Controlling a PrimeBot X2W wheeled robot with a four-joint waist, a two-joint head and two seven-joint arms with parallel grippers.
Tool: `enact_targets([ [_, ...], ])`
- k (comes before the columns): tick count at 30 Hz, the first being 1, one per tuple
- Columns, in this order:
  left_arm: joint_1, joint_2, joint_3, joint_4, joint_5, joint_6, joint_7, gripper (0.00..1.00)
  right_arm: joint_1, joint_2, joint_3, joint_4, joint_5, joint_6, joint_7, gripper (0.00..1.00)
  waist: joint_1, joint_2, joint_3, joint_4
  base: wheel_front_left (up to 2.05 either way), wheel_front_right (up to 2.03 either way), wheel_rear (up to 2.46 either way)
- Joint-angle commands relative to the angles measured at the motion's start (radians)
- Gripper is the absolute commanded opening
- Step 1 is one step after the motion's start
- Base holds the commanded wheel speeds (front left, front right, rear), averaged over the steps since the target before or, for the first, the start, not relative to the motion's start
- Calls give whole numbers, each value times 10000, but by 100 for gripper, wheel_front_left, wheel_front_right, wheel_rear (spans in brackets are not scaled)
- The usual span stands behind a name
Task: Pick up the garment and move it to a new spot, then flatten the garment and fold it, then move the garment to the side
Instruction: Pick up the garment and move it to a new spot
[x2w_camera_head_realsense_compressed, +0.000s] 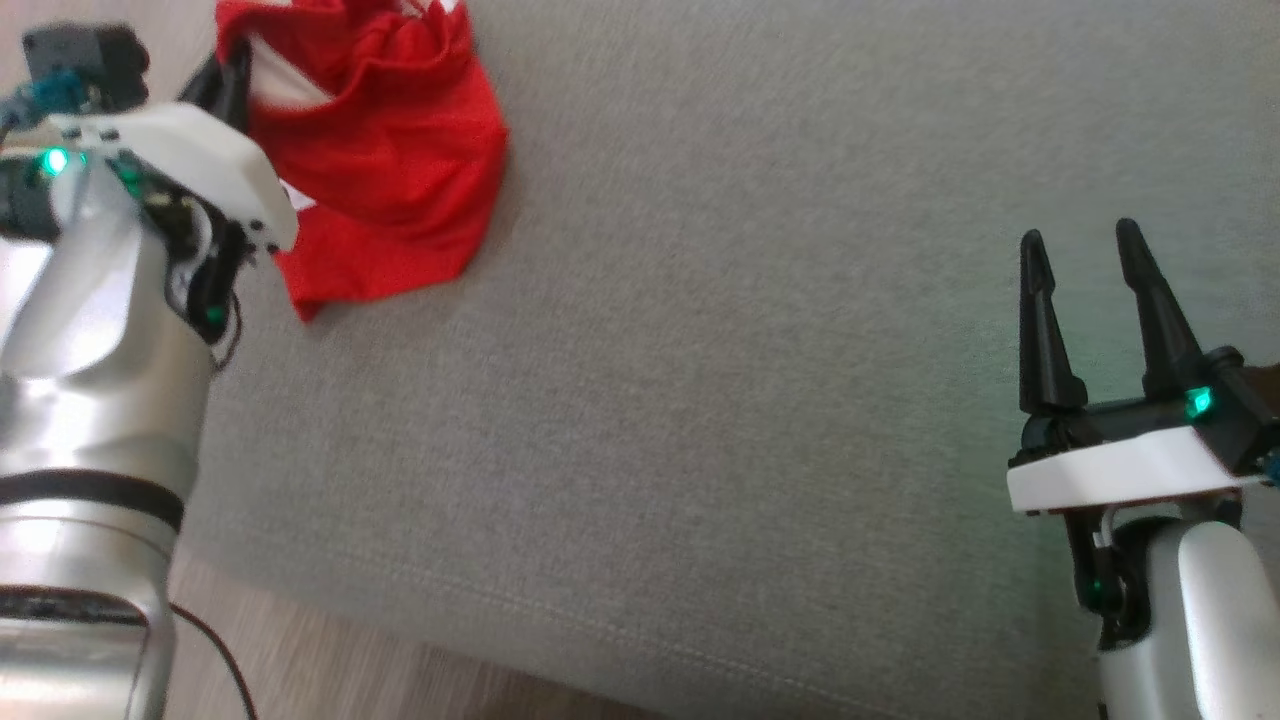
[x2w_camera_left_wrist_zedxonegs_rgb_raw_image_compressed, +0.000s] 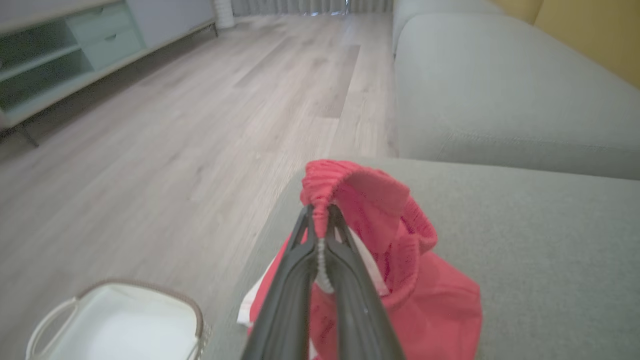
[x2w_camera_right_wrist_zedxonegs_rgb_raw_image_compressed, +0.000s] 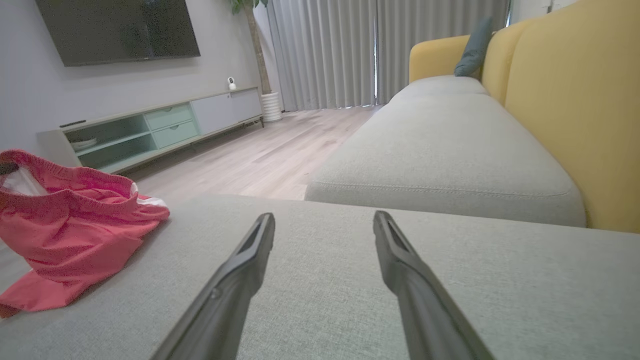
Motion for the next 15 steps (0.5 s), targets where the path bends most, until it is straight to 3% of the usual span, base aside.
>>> enact_targets([
  [1, -587, 642, 111, -454, 135, 10, -153, 0, -100, -20, 226, -247, 101, 65, -154, 100, 0, 0, -542, -365, 0, 0, 0],
  [8, -972, 1023, -707, -1948, 809, 7, 37, 0, 211, -20, -74, 274, 522, 65, -634, 100, 0, 0, -1652, -1181, 0, 0, 0],
  [15, -432, 899, -1617, -4585, 495, 3, 1145, 0, 486, -20, -238, 501, 753, 65, -867, 100, 0, 0, -2208, -2187, 0, 0, 0],
])
